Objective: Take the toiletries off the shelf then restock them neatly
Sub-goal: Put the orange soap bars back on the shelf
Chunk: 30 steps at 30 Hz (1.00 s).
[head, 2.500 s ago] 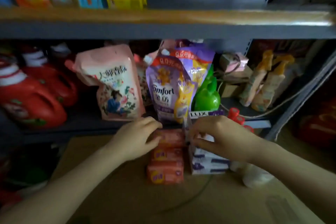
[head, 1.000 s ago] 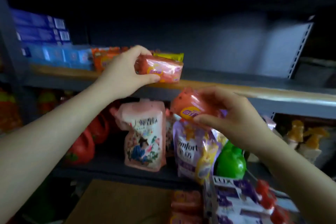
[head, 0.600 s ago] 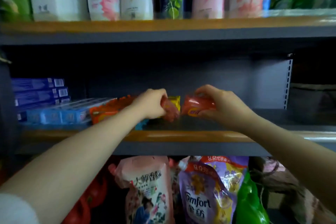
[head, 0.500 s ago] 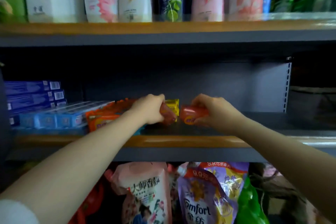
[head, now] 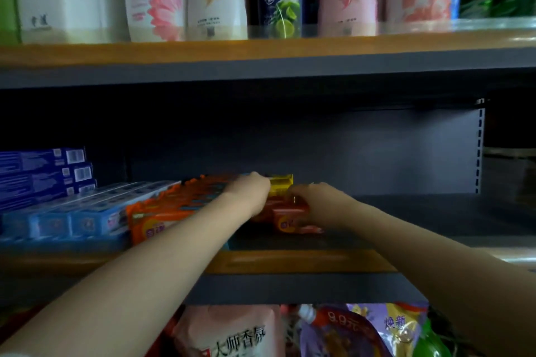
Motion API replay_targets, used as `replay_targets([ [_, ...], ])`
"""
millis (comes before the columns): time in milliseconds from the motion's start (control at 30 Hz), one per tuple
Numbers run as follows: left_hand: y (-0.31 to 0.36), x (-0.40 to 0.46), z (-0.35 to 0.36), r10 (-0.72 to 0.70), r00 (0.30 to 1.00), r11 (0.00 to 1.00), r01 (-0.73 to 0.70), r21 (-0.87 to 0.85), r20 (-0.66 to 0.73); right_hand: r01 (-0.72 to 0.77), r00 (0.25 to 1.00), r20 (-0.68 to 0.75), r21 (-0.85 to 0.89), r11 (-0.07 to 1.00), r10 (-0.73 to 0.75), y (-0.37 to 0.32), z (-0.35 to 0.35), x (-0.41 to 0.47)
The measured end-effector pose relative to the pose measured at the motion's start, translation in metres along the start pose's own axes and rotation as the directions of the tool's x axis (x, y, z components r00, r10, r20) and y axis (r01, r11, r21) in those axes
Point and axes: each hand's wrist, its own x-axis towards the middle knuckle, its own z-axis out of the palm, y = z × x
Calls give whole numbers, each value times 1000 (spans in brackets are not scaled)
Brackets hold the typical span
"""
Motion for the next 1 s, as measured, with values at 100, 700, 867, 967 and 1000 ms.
replay_targets([
  [100, -5, -5, -9, 9, 998, 995, -15, -101, -60, -31, 999, -39, -25, 999, 30, -3, 4, 8],
  [700, -21, -129, -13, 309, 694, 865, -489, -111, -650, 77, 991, -93, -141, 987, -91, -10, -19, -16],
  [867, 3, -164, 5, 398, 655, 808, -582, -92, -642, 156, 769, -515, -423, 892, -378, -16, -7, -117],
  [967, 25, -194, 41, 415, 720, 735, -626, -261, -556, 306, 793, -405, -382, 872, -456, -24, 32, -180],
  [1000, 35, -204, 59, 424, 749, 716, -622, -318, -509, 335, 820, -345, -356, 872, -456, -25, 46, -197],
])
